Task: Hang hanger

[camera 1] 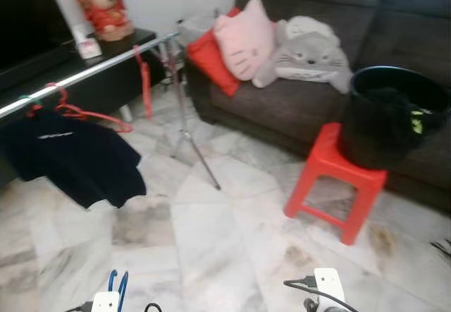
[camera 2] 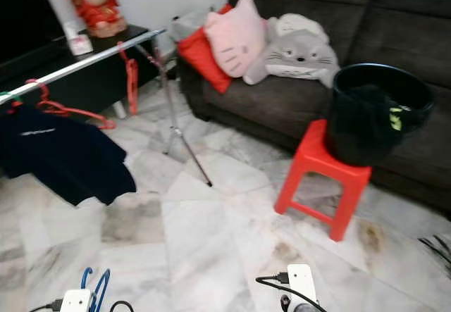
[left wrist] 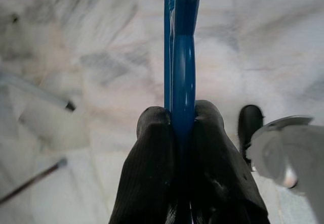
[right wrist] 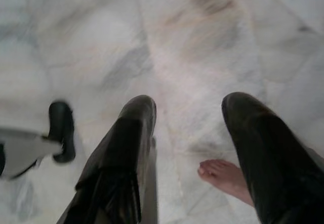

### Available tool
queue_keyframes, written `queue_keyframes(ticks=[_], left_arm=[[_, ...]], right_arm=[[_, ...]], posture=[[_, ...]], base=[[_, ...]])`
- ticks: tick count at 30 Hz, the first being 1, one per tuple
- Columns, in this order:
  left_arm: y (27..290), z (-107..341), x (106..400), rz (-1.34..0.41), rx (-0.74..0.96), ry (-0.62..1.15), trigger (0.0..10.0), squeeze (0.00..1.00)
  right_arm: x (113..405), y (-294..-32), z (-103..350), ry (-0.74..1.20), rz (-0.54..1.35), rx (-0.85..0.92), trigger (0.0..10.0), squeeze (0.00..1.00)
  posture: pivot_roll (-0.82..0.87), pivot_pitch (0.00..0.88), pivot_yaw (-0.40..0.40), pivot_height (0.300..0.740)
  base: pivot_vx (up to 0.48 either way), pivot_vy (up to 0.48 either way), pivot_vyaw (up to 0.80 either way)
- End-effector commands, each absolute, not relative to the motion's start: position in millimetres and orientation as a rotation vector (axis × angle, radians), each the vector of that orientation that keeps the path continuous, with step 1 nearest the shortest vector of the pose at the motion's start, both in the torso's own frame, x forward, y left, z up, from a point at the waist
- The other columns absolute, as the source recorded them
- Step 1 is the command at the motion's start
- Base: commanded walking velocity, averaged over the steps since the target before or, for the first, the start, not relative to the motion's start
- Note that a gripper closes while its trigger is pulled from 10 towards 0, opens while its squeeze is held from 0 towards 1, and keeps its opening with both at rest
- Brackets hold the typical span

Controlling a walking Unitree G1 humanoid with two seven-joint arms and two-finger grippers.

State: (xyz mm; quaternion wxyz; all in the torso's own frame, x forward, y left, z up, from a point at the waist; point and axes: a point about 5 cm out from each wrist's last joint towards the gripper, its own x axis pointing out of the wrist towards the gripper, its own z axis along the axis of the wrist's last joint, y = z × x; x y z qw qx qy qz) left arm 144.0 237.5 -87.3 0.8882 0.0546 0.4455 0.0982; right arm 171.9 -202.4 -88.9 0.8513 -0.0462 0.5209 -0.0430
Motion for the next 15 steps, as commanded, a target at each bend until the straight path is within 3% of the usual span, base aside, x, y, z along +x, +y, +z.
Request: queue_keyframes(ticks=[1,5,15], left_arm=[[238.9,-89.0,140.0,0.222,0.103,0.947,10.0,0.00],[235.5,-91.2,137.4,0.240,0.084,0.963,10.0,0.00],[229.5,-94.3,133.5,0.233,0.066,0.983,10.0,0.00]], right_arm=[[169.8,-201.7,-89.9,1.102,-0.087,-0.093,10.0,0.00],[143.4,-197.8,-100.6,1.143,-0.058,-0.103,10.0,0.00],[135.9,-193.2,-103.6,1.149,-0.011,-0.110,10.0,0.00]], posture=[[-0.13,0.000,0.074,0.740],[-0.13,0.000,0.067,0.740],[-0.14,0.000,0.062,0.740]], base=[[0.000,0.000,0.80],[0.000,0.000,0.80],[0.000,0.000,0.80]])
